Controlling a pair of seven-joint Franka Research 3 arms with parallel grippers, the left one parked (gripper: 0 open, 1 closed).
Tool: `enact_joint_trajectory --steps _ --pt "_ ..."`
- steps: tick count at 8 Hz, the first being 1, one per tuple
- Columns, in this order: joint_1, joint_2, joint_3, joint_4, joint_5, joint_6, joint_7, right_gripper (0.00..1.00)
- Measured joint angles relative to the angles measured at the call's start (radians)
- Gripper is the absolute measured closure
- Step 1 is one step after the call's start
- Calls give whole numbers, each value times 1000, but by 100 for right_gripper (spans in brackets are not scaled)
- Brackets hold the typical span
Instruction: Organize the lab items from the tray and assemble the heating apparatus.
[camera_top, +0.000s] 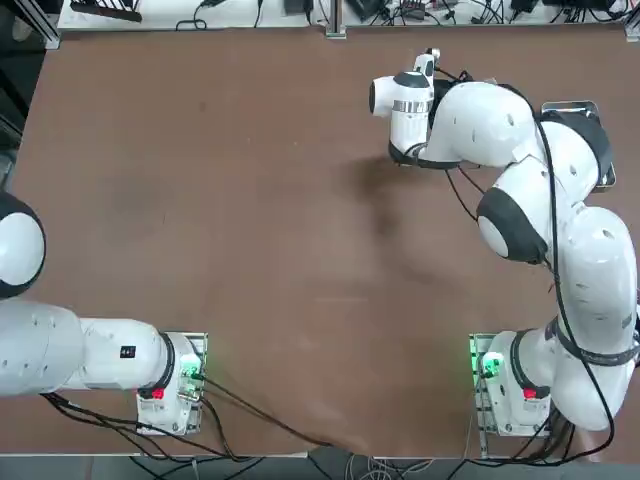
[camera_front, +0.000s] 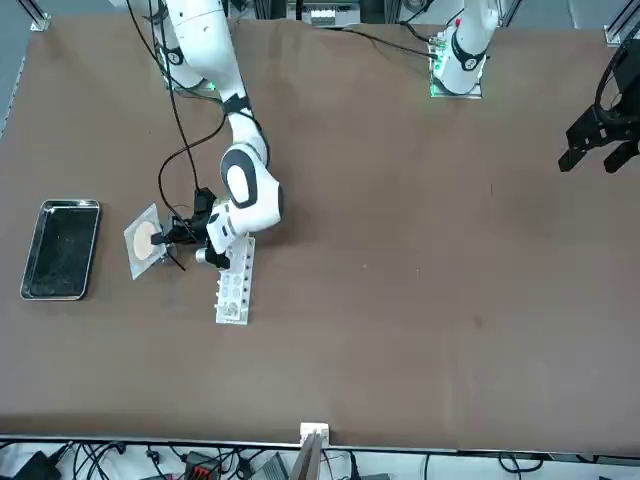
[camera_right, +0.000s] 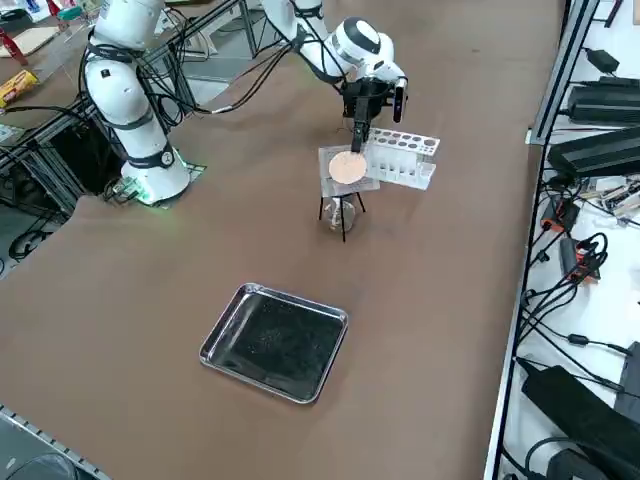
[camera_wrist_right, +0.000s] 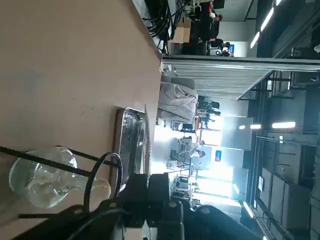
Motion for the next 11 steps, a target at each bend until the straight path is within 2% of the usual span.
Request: enact_joint_trajectory --steps 11 --pt "0 23 1 -11 13 32 17 95"
